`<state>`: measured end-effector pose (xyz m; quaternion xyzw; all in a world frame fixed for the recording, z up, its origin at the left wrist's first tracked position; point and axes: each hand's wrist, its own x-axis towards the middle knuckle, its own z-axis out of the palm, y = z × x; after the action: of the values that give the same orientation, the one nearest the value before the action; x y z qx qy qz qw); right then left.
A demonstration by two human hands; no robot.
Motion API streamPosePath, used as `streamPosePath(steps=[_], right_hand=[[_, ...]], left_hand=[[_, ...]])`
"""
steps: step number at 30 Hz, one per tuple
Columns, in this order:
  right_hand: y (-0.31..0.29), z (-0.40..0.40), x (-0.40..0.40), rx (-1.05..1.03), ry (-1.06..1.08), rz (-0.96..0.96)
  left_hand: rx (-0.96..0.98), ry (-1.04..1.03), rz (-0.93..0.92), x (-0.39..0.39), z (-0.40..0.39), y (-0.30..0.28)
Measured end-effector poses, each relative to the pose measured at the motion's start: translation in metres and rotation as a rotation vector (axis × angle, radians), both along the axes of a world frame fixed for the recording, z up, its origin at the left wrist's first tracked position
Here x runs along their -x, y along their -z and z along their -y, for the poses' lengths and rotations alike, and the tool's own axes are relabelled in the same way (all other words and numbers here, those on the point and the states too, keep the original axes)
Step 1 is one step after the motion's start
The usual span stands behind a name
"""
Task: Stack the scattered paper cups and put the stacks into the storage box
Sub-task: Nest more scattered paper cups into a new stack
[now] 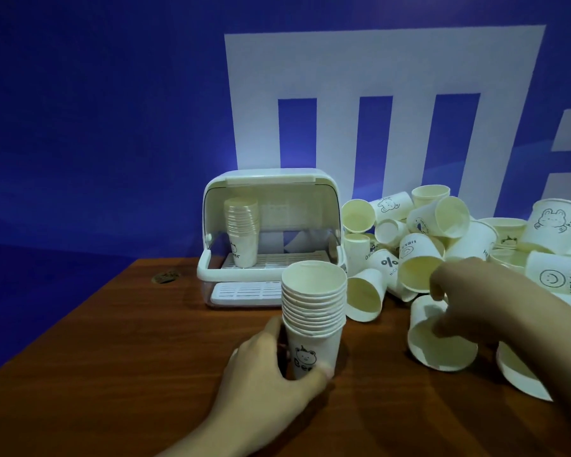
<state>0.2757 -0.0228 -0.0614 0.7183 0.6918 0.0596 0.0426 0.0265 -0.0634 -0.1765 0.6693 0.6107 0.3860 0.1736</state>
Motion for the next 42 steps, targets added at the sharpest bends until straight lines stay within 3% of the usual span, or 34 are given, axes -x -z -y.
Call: streamPosePath(steps=[4,7,11,16,19,24,29,32,38,40,42], right_hand=[[0.001,-0.008,-0.002,-0.133,-0.029,-0.075],[0.0,-0.009,-0.001,-0.123,-0.067,-0.236],[-0.01,-0.001,0.006,-0.118,-0.141,-0.673],[-0.027,0.017,0.012,-0.452,-0.185,-1.31],[-0.031,0.024,0.03,-0.387,-0.227,-1.612],[-0.022,0.028,0.057,-0.138,-0.31,-1.682],[-0.026,0.035,0.058,-0.071,-0.333,-1.752],[-0.023,0.033,0.061,-0.159,-0.389,-1.668],[0.009,0.008,0.063,-0.59,-0.43,-1.063],[0.019,-0.005,0.053,-0.53,-0.435,-0.723],[0.03,-0.017,0.043,-0.325,-0.42,-0.338]], left_hand=[[0.016,0.003,0.017,0.0,0.001,-0.001],[0.003,0.002,0.001,0.0,0.0,-0.001],[0.007,0.01,0.0,0.0,0.001,0.0],[0.006,0.002,-0.003,-0.001,-0.001,0.0],[0.007,0.01,-0.003,0.0,-0.001,0.0],[0.014,0.015,-0.003,0.0,-0.002,0.003],[0.037,0.033,0.018,0.0,-0.004,0.004],[0.014,0.026,0.031,0.0,-0.004,0.005],[0.007,0.028,0.01,0.0,-0.003,0.005],[0.008,0.033,0.003,0.0,-0.003,0.004],[0.014,0.034,0.006,0.001,-0.002,0.003]])
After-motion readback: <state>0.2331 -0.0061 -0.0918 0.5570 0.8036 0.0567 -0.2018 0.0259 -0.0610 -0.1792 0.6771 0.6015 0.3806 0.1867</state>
